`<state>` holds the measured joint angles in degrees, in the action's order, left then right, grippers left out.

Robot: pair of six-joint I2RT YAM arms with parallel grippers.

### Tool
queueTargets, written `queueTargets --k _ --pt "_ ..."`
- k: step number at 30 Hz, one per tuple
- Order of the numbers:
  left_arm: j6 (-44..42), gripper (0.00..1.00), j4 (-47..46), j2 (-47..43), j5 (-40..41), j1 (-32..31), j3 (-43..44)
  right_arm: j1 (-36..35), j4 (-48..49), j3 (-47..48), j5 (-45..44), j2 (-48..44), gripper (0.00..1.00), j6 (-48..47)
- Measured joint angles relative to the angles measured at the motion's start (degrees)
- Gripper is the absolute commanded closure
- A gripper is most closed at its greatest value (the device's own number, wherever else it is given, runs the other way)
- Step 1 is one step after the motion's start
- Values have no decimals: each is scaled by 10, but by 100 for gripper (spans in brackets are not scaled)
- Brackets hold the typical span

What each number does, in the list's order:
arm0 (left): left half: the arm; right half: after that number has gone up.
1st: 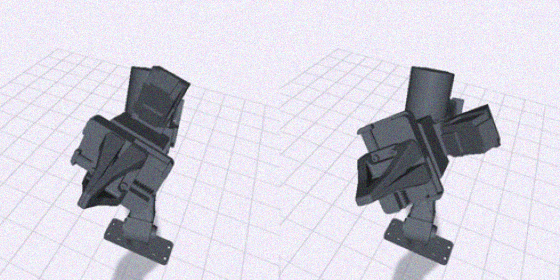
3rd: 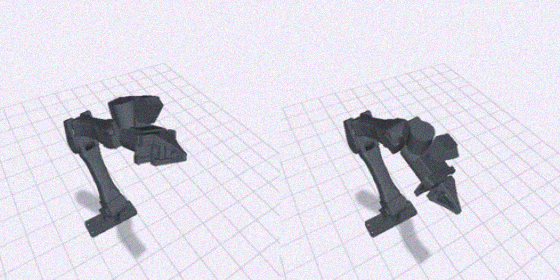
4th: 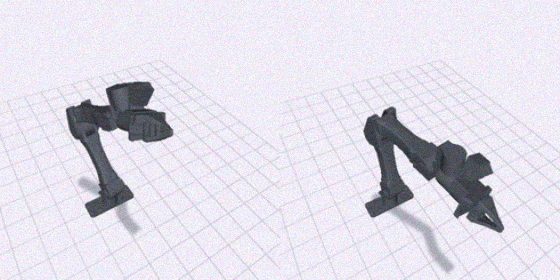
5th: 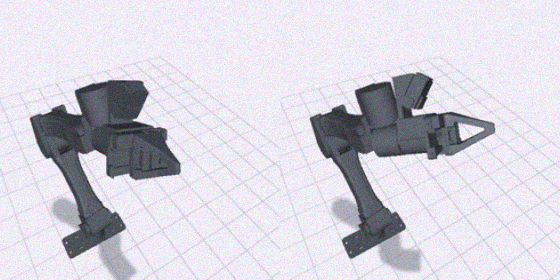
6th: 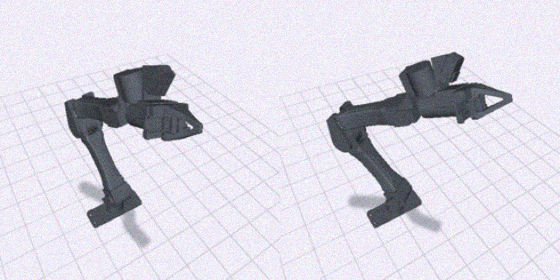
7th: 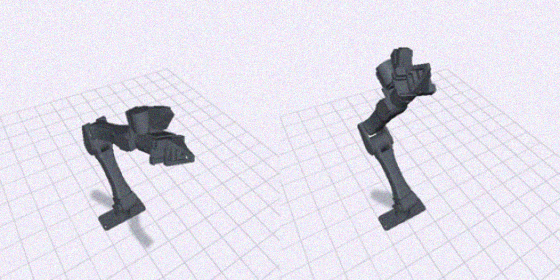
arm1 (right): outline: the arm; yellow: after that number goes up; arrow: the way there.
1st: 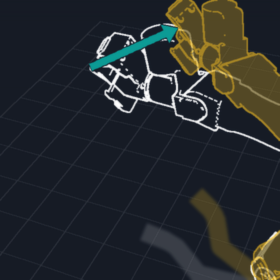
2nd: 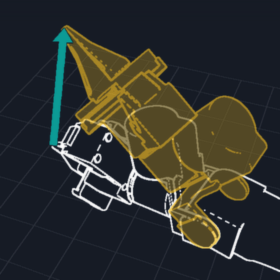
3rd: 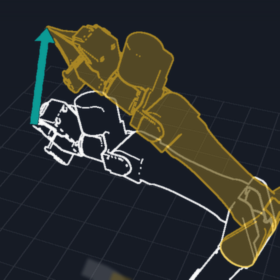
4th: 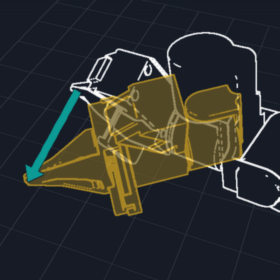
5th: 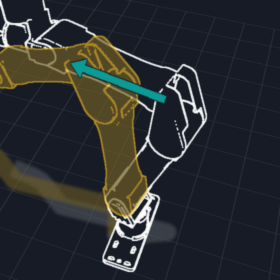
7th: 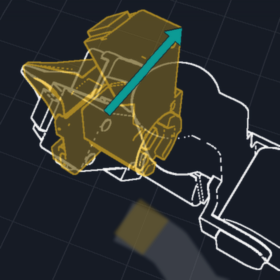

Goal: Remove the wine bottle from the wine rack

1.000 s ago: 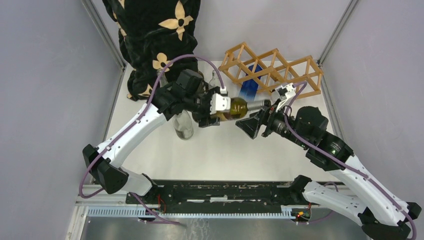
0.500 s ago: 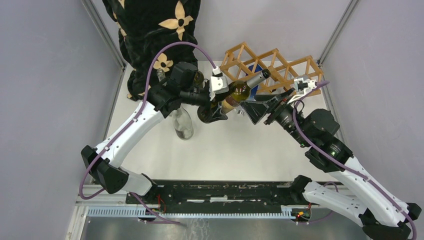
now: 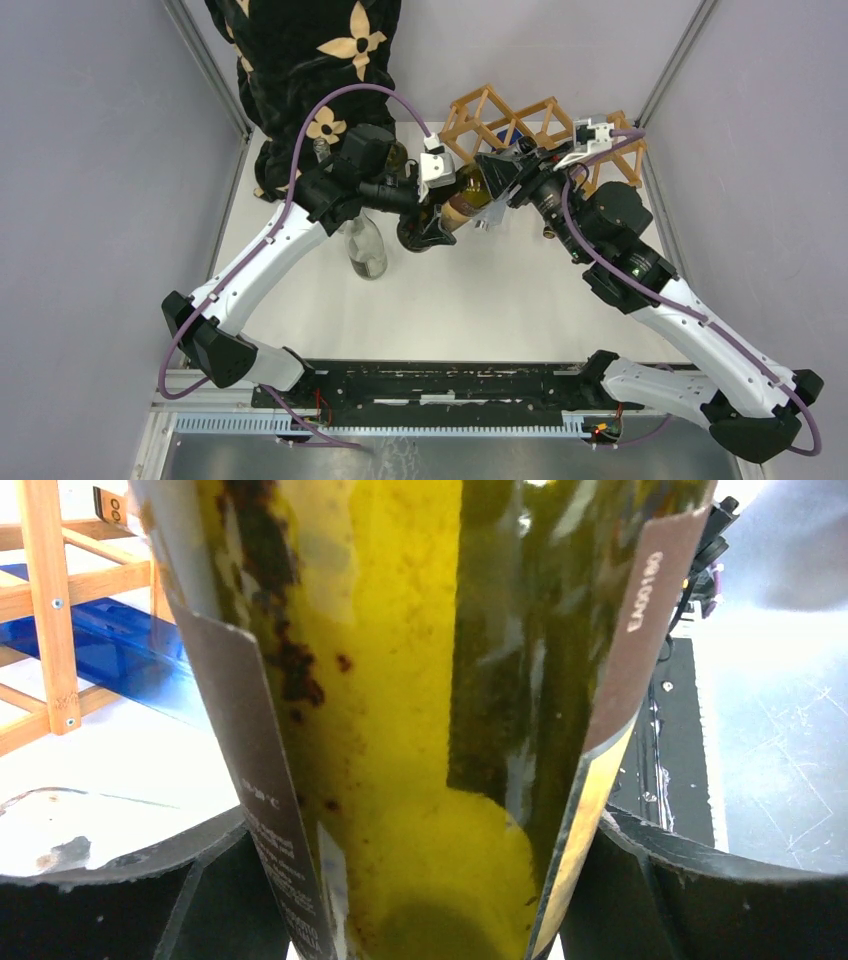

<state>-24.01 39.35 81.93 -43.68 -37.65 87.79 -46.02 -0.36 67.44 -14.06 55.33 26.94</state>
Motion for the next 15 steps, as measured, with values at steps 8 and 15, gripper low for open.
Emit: queueTargets --k 8,15 --pt "1 0 1 -3 5 5 0 0 2 26 9 26 100 1" --pt "42 0 13 -12 41 56 21 -2 -92 59 -2 79 100 -73"
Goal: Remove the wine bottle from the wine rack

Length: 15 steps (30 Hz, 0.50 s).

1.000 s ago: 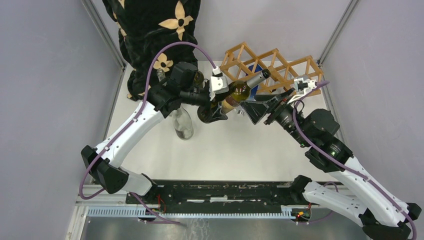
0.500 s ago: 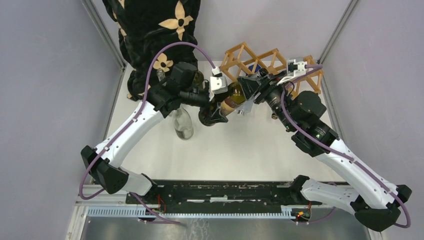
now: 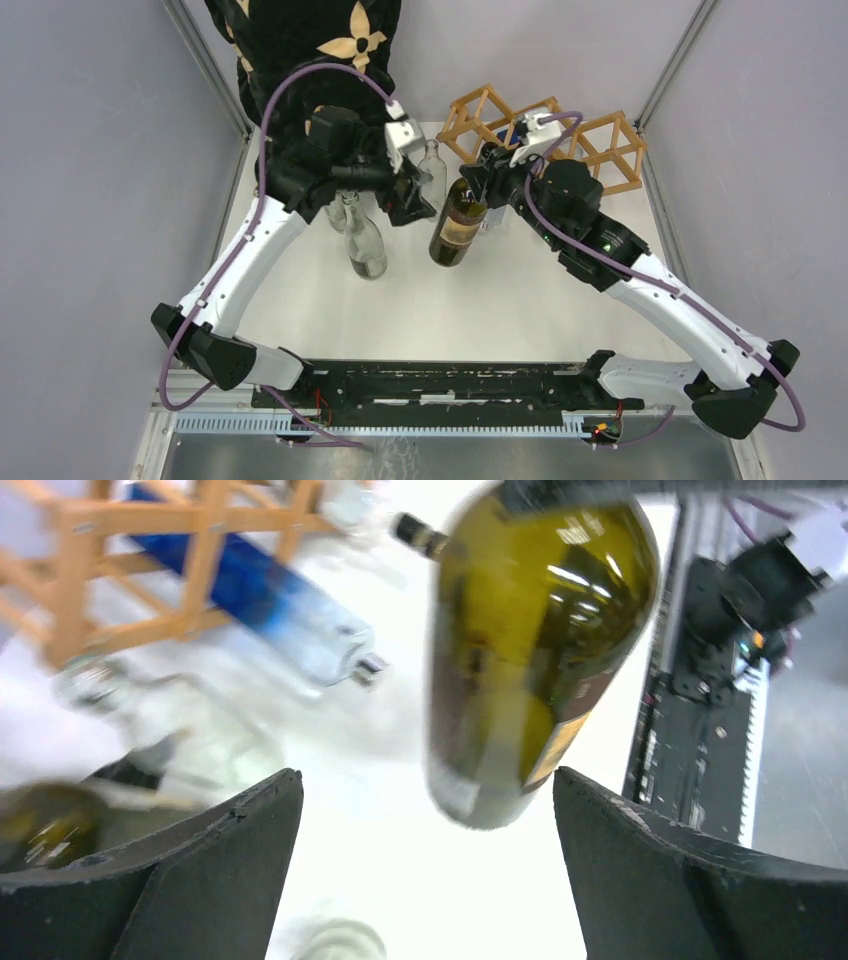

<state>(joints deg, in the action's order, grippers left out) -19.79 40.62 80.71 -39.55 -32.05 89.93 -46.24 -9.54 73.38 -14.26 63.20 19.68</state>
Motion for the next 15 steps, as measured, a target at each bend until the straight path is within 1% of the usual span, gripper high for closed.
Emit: queueTargets --k 4,7,10,15 --pt "31 0 15 -1 5 76 40 0 -34 3 1 39 100 -43" --pt "52 0 27 -6 20 119 59 0 -42 3 7 68 100 -65" --pt "65 0 51 -11 38 148 77 0 -33 2 20 94 100 -79" --pt "77 0 90 -13 92 176 95 0 23 -3 49 146 100 -96"
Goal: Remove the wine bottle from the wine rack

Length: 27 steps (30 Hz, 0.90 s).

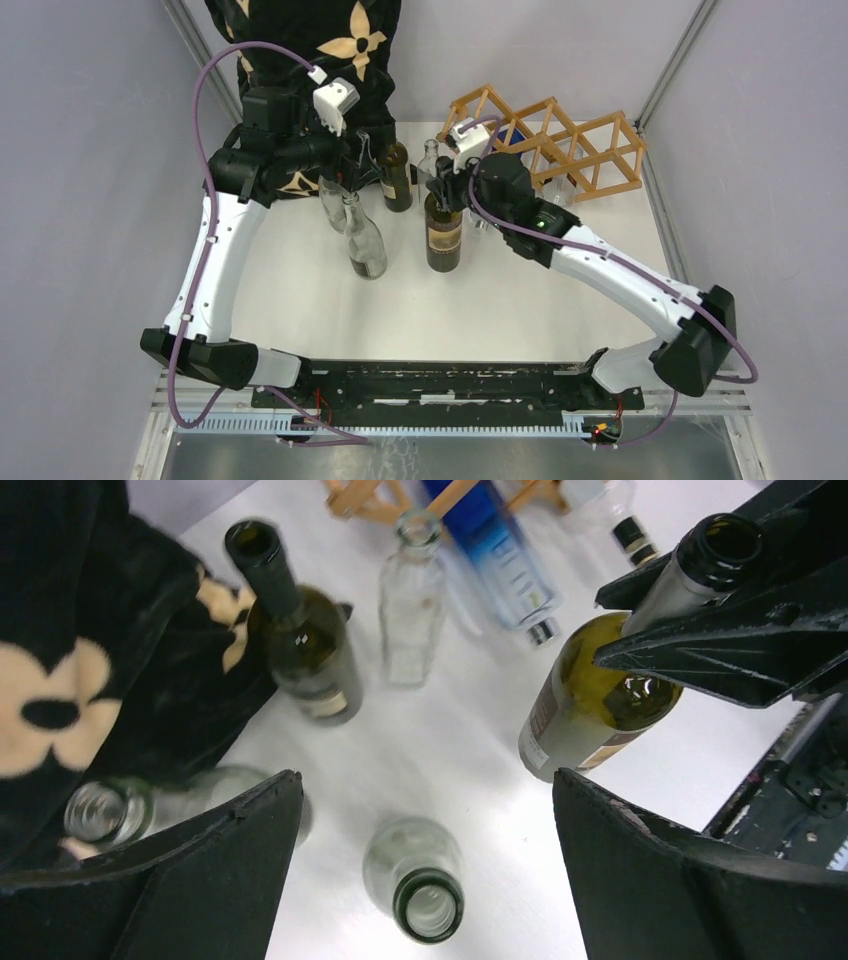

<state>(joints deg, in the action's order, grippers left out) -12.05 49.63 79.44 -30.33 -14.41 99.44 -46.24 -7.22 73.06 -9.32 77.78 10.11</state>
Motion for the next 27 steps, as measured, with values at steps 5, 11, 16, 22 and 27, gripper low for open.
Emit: queueTargets --k 5,11,16,22,27 --pt "5 0 28 -1 48 6 0 -2 61 0 24 72 100 -21" --pt "9 0 41 -13 63 6 0 -2 111 8 32 147 100 -46" --pt "9 0 43 -19 63 6 0 -2 136 48 32 206 100 -53" --pt "9 0 43 -19 75 6 0 -2 188 78 26 248 100 -45" --pt "9 0 43 -19 76 6 0 -2 208 91 25 274 100 -32"
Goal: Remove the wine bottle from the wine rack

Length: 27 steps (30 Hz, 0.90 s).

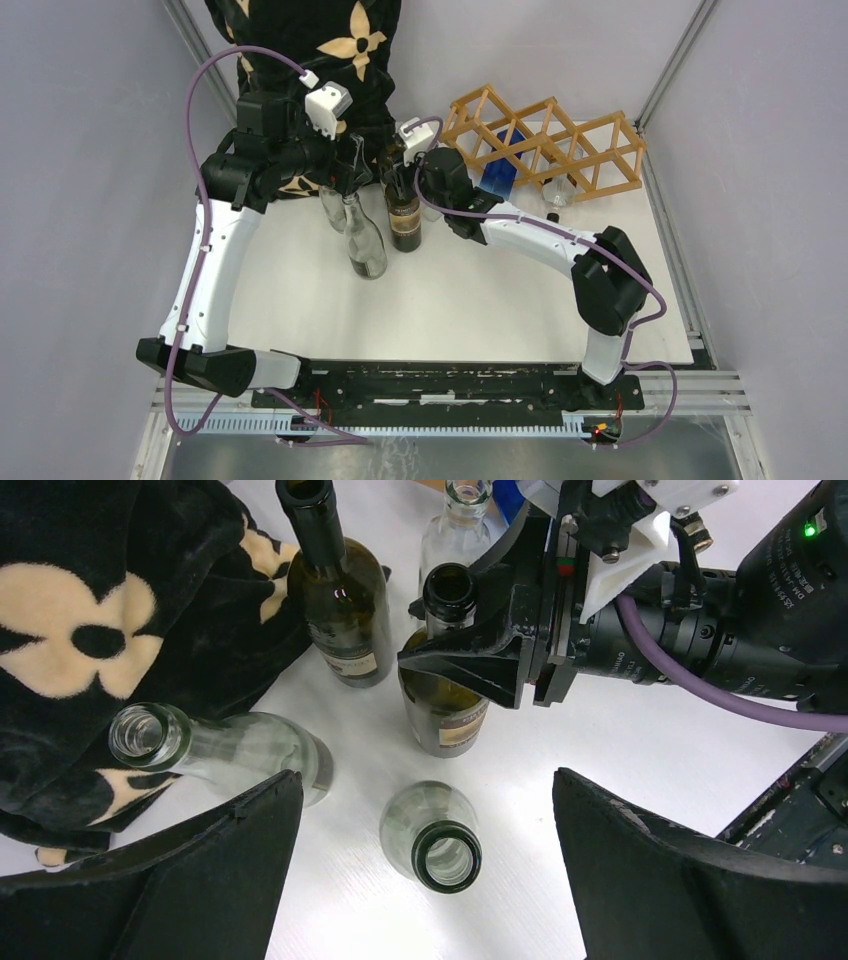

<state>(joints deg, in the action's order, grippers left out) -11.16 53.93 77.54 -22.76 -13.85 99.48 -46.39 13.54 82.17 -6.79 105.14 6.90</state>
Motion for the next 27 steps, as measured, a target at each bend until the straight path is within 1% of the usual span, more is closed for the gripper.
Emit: queueTargets --k 3,4,5,6,7,10,13,16,19,22,27 --pt "0 0 0 -2 0 0 0 0 2 0 -4 2 96 5" --pt "0 0 0 -3 0 0 0 0 2 0 -6 2 90 7" --pt "0 0 0 -5 -1 0 0 0 2 0 -7 2 79 8" --pt "0 0 0 -7 -2 0 0 0 2 0 -8 2 62 8" --pt "0 0 -1 -10 -3 0 0 0 5 -1 -8 2 53 8" --pt "0 0 -8 -23 -4 0 -6 0 13 -3 -7 2 40 12" --pt "0 0 -16 -36 -8 0 -11 0 25 -3 -8 -4 30 15" --pt "0 0 -30 -49 -16 0 -20 0 28 -5 -8 -19 16 19" --pt "0 0 -42 -61 -22 0 -33 0 28 -7 -5 -42 8 21" --pt "0 0 -46 -65 -29 0 -37 0 29 -7 -3 -68 5 24" --pt "0 0 -48 -65 -29 0 -37 0 10 -7 -9 -115 2 31"
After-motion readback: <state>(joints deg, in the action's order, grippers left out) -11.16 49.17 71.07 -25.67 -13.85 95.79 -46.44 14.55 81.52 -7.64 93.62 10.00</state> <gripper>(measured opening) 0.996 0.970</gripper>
